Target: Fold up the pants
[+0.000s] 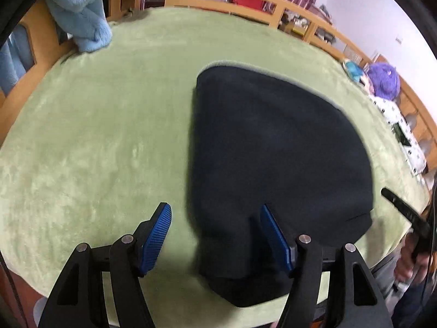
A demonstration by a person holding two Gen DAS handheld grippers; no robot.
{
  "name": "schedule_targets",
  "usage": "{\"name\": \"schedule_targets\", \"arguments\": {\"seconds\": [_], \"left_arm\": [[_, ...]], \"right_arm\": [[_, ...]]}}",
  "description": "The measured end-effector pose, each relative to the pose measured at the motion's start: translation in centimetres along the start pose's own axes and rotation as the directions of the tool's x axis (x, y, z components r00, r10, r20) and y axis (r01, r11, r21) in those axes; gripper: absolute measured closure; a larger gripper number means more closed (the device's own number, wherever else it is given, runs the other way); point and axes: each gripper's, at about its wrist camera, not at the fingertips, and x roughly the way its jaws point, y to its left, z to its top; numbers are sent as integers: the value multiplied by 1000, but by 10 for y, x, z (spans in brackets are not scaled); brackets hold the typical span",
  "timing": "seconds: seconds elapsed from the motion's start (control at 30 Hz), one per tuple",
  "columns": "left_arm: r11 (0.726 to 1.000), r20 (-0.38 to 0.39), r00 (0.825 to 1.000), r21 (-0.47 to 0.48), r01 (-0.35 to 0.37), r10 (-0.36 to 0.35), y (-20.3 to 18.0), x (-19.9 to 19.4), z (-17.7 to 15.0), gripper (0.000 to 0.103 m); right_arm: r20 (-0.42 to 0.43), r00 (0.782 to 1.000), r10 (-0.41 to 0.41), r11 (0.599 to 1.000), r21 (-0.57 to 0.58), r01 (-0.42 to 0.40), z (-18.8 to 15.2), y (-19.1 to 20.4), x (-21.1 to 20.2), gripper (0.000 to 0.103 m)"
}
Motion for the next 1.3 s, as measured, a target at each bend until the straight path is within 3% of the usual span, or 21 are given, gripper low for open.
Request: {"name": "schedule_targets", "arguments": {"seconds": [0.07, 0.2, 0.4, 0.53, 0.6, 0.7, 0.83, 1.3], "left_arm": [[1000, 51, 998, 14, 27, -28, -16, -19, 10, 37], [999, 131, 991, 53, 8, -15, -59, -54, 24, 25], [991, 223, 974, 115, -73, 46, -105, -93, 20, 18], [987, 227, 972, 131, -89, 58, -120, -110, 12, 17], [988, 231, 971, 125, -94, 63, -121, -115, 10, 17], [991, 234, 970, 103, -87, 61, -118, -121, 4, 16], [991, 252, 965, 90, -97, 72, -115, -128, -2, 12], [988, 269, 958, 82, -127, 101, -119, -141, -13, 12]], "right_arm": [[33, 999, -3, 1000, 2, 3, 5, 8, -20, 75], [81, 997, -6, 1000, -7, 6, 18, 31, -61, 49], [140, 989, -45, 998, -40, 51, 30, 56, -110, 41], [162, 986, -44, 997, -56, 53, 29, 64, -131, 34], [183, 982, -46, 997, -49, 56, 25, 66, -141, 15], [211, 976, -52, 996, -66, 67, 18, 71, -152, 7], [225, 973, -46, 994, -82, 66, 13, 76, -160, 4], [206, 977, -53, 995, -76, 71, 0, 74, -168, 4]]}}
